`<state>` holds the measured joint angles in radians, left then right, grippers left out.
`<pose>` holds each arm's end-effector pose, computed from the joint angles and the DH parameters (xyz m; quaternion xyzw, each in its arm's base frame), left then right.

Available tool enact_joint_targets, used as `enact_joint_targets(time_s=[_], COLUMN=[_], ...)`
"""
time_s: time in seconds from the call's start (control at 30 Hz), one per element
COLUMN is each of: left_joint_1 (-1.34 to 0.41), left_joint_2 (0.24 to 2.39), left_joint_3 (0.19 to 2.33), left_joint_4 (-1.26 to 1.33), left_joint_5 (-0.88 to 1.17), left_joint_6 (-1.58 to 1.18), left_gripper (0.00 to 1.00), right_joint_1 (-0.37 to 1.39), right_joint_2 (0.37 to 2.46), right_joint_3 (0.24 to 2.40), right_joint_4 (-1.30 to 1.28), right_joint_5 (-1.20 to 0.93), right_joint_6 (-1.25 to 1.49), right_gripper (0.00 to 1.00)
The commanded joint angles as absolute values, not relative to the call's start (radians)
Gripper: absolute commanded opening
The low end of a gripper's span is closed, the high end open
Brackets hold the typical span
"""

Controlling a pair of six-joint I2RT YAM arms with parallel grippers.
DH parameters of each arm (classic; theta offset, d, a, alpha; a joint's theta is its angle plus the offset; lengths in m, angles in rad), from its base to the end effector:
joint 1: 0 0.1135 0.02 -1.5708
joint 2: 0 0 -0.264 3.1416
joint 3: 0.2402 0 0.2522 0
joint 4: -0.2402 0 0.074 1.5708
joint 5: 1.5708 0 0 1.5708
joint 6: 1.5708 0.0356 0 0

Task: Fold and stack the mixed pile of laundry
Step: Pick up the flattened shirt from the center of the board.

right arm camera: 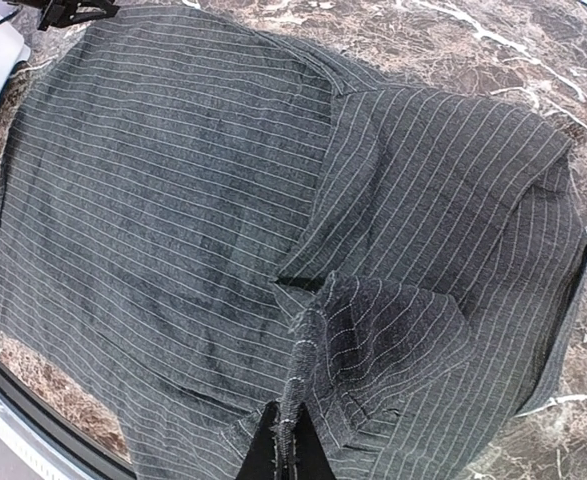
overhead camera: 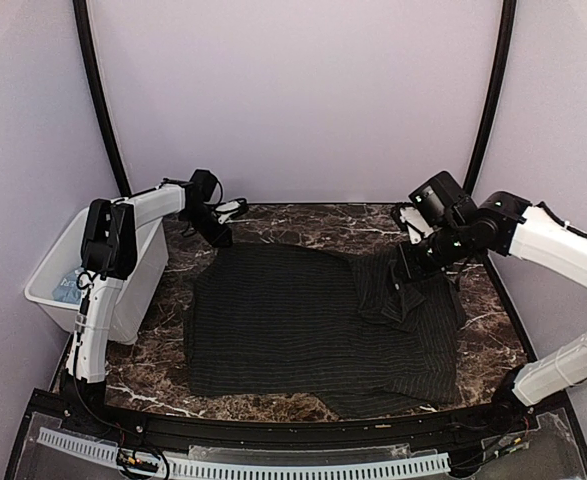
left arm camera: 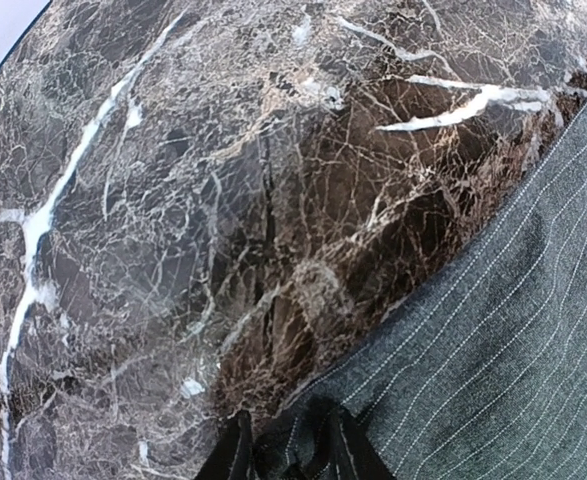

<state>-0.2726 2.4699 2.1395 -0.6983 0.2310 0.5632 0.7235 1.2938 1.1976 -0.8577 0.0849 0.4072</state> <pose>0.5120 -0.1516 0.1620 0.4166 0.8622 -0.0714 0.2792 0.1974 0.1703 0.3143 -0.1372 0.9421 0.1283 0.2778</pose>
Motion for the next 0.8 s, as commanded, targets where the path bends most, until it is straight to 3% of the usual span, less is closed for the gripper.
enact_joint_targets(time_s=[0.0,0.13,0.33,0.5,0.77], left_joint_1=[-0.267,-0.267,-0.267,-0.271,-0.292], left_joint_2=[2.427,2.431,2.424,2.359,2.191], left_joint_3=[2.113,2.103,2.12,2.115,1.916], left_joint_4=[-0.725,-0.727,-0.72,-0.699,-0.573], left_joint_5=[0.259,0.248,0.267,0.282,0.266], left_joint_6=[0.605,0.618,0.612,0.598,0.599], left_gripper=[0.27,0.3,0.11,0.06,0.0], right_joint_1=[0.714,0.713,0.711,0.712,0.712], right_joint_2=[1.259,1.253,1.255,1.245,1.219], right_joint_3=[1.227,1.237,1.28,1.369,1.5], right_joint_4=[-0.869,-0.878,-0.895,-0.933,-1.017], right_joint_5=[0.112,0.116,0.137,0.177,0.206], right_joint_6=[0.395,0.394,0.383,0.359,0.328], right_gripper=[0.0,0.0,0.0,0.0,0.0])
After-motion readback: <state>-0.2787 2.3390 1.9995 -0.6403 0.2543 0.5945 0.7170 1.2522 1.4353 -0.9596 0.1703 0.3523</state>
